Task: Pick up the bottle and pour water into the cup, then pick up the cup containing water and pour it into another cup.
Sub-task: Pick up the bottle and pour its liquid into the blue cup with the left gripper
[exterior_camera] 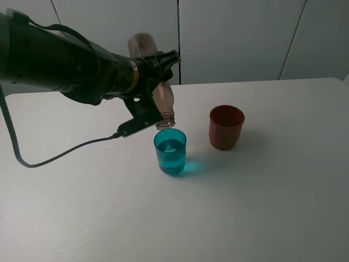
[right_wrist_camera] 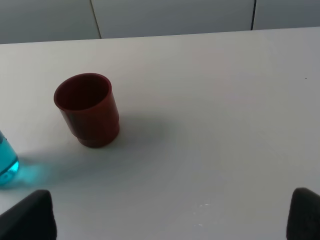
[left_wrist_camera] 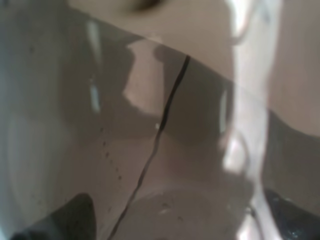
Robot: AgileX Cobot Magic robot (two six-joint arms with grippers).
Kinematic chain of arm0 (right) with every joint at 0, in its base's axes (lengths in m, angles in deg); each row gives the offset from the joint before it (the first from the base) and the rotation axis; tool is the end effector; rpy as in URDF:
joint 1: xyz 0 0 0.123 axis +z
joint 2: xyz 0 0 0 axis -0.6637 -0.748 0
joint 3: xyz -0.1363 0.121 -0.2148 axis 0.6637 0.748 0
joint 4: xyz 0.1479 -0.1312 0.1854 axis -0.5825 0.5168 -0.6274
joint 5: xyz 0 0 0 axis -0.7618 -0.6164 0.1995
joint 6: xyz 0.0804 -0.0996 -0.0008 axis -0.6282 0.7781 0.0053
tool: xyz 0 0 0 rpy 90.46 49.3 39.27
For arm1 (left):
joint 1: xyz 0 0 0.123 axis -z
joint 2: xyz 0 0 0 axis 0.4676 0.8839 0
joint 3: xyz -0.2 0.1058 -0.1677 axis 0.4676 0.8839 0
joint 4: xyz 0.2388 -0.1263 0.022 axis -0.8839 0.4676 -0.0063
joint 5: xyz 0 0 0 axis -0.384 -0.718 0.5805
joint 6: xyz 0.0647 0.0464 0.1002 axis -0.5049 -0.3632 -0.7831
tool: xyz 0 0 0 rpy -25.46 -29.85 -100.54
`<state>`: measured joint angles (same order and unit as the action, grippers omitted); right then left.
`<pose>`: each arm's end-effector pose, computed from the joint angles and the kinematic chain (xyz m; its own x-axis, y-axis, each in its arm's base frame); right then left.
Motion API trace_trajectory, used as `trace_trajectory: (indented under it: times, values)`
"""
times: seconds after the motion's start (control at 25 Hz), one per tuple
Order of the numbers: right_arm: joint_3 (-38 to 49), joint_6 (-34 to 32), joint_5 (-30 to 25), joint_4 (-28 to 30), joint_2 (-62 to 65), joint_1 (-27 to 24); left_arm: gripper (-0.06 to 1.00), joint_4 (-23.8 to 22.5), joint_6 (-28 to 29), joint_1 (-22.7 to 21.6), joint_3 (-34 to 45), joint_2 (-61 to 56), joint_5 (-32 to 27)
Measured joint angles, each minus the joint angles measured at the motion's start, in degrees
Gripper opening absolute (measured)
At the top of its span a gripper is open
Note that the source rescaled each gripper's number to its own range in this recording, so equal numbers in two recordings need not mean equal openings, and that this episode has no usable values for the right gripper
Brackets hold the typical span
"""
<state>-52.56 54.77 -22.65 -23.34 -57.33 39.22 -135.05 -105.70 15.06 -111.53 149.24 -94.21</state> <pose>0.0454 0.0151 0.2683 -0.4773 0.0430 -0.8777 -0.0635 0.9945 0.0832 0.3492 -0.2642 0.1683 0.5907 0.4068 0.6968 0.0187 -0.8703 0.4922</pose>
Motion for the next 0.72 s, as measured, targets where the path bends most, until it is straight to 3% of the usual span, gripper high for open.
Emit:
trace_trajectory:
  times: [0.28, 0.48, 0.72]
  values:
    - [0.0, 0.0, 0.0, 0.0, 0.0, 0.0, 0.0, 1.6, 1.1, 0.0, 0.0, 0.0, 0.0]
    - [0.0, 0.0, 0.0, 0.0, 0.0, 0.0, 0.0, 4.7, 6.9, 0.0, 0.0, 0.0, 0.1]
    - [0.0, 0.0, 0.0, 0.0, 0.0, 0.0, 0.0, 7.0, 18.3, 0.0, 0.0, 0.0, 1.6]
